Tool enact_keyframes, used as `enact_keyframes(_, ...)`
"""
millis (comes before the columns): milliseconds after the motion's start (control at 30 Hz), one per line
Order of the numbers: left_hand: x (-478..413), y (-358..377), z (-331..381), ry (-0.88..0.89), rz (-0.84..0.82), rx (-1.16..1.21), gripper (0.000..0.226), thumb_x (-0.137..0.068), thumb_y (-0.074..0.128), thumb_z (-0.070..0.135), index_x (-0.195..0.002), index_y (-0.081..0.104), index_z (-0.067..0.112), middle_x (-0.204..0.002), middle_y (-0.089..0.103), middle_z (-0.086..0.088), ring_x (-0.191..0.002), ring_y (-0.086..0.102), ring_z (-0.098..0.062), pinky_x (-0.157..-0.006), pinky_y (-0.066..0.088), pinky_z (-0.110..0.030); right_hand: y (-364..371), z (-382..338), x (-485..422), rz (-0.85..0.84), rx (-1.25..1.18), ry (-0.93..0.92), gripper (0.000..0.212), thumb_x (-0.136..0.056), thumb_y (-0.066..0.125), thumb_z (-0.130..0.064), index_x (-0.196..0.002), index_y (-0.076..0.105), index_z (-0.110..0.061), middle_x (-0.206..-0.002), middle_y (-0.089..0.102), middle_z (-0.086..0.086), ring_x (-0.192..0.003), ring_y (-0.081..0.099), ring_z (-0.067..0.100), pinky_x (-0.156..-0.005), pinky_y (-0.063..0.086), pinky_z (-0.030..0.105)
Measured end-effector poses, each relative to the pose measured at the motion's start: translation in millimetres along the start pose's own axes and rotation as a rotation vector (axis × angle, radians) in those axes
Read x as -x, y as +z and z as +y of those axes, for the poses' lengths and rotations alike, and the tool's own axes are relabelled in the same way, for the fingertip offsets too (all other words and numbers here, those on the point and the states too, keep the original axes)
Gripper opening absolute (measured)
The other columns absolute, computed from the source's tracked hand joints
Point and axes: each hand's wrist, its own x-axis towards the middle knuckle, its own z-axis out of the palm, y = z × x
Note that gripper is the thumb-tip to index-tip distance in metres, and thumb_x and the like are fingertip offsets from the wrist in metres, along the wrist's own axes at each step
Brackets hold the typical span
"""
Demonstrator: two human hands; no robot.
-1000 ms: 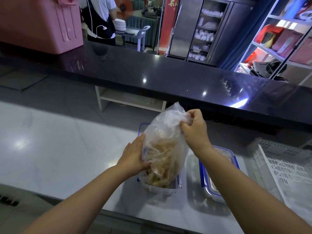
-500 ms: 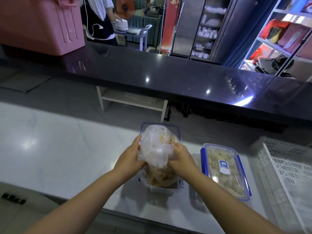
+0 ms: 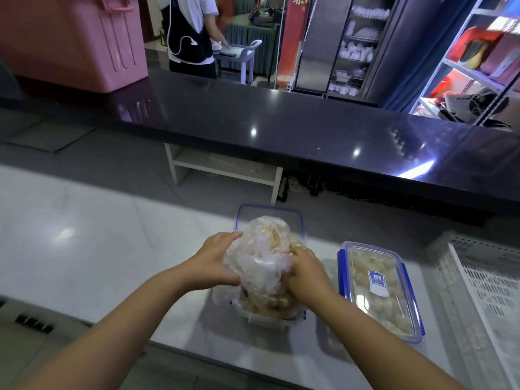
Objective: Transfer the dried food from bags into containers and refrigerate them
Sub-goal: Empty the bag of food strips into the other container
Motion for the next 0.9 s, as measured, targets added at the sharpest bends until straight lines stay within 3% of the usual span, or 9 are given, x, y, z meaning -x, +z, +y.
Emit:
enact_keyframes(100,-4,-8,23,0.082,-0.023,0.053,0.096,-0.07,0.071,0.042,-0.147,0.013,0.036,-0.143,0.014,0.02,-0.135,0.009,-0.001,-0.11,0.017,-0.029,4,4,-2,-0.022,0.035,-0.047,0.031,-0.09,0.056,-0.03,-0.121,0.056,-0.031,-0.131,0.047,-0.005,-0.119,0.046,0.019,-0.103,0.042,0.038)
enact_keyframes(267,-39,9,46,0.092,0.077,0.036,0.085,-0.078,0.064,0.053,-0.146,0.014,0.043,-0.157,0.005,0.014,-0.144,0.005,-0.007,-0.115,0.015,-0.036,4,16,6,-0.01,0.134,-0.225,0.043,-0.09,0.056,-0.026,-0.132,0.049,-0.03,-0.141,0.043,-0.009,-0.129,0.036,0.015,-0.108,0.033,0.032)
enact_keyframes(367,-51,23,51,0.076,0.018,0.011,0.081,-0.073,0.059,0.06,-0.144,0.028,0.037,-0.156,0.019,0.008,-0.143,0.017,-0.012,-0.114,0.021,-0.034,1,27,6,0.087,0.156,-0.253,0.038,-0.083,0.061,-0.022,-0.121,0.058,-0.026,-0.132,0.048,-0.007,-0.122,0.037,0.017,-0.101,0.034,0.032)
enact_keyframes(433,-48,31,52,0.081,-0.018,-0.051,0.066,-0.078,0.056,0.053,-0.138,0.042,0.032,-0.149,0.037,0.007,-0.135,0.034,-0.011,-0.108,0.03,-0.028,-2,32,5,0.164,0.062,-0.191,0.039,-0.078,0.065,-0.02,-0.116,0.059,-0.025,-0.133,0.045,-0.005,-0.123,0.035,0.017,-0.1,0.033,0.029)
enact_keyframes(500,-44,36,50,0.046,-0.009,-0.136,0.058,-0.079,0.05,0.047,-0.134,0.049,0.029,-0.143,0.046,0.007,-0.129,0.043,-0.01,-0.105,0.036,-0.028,-4,36,3,0.164,-0.071,-0.116,0.055,-0.076,0.069,-0.026,-0.126,0.048,-0.03,-0.143,0.032,-0.007,-0.133,0.025,0.013,-0.108,0.029,0.032)
enact_keyframes(567,-40,39,48,0.005,0.001,-0.162,0.057,-0.079,0.048,0.044,-0.133,0.051,0.026,-0.14,0.05,0.007,-0.126,0.046,-0.011,-0.103,0.038,-0.026,-5,39,0,0.059,-0.125,-0.107,0.076,-0.077,0.068,-0.028,-0.14,0.026,-0.039,-0.153,0.016,-0.009,-0.141,0.013,0.011,-0.115,0.021,0.035)
enact_keyframes(667,-39,41,48,-0.021,0.0,-0.142,0.049,-0.084,0.051,0.033,-0.133,0.052,0.023,-0.138,0.052,0.006,-0.126,0.047,-0.012,-0.104,0.036,-0.024,-8,37,-8,-0.117,-0.077,-0.162,0.087,-0.082,0.062,-0.026,-0.144,0.005,-0.045,-0.156,-0.004,-0.016,-0.144,-0.006,0.006,-0.118,0.011,0.033)
enact_keyframes(767,-44,43,45,-0.074,0.036,-0.03,0.043,-0.082,0.054,0.019,-0.124,0.06,0.025,-0.129,0.06,0.006,-0.119,0.053,-0.013,-0.104,0.04,-0.031,-7,35,-23,-0.172,-0.019,-0.196,0.084,-0.081,0.061,-0.032,-0.146,0.008,-0.042,-0.157,-0.007,-0.013,-0.144,-0.008,0.008,-0.117,0.008,0.031)
enact_keyframes(900,-48,43,40,-0.083,0.132,0.169,0.032,-0.072,0.062,0.011,-0.1,0.072,0.023,-0.104,0.068,0.008,-0.099,0.062,-0.005,-0.096,0.048,-0.03,-5,38,-33,-0.178,0.034,-0.254,0.076,-0.076,0.057,-0.04,-0.143,0.022,-0.043,-0.158,0.007,-0.009,-0.144,0.01,0.016,-0.117,0.016,0.034)
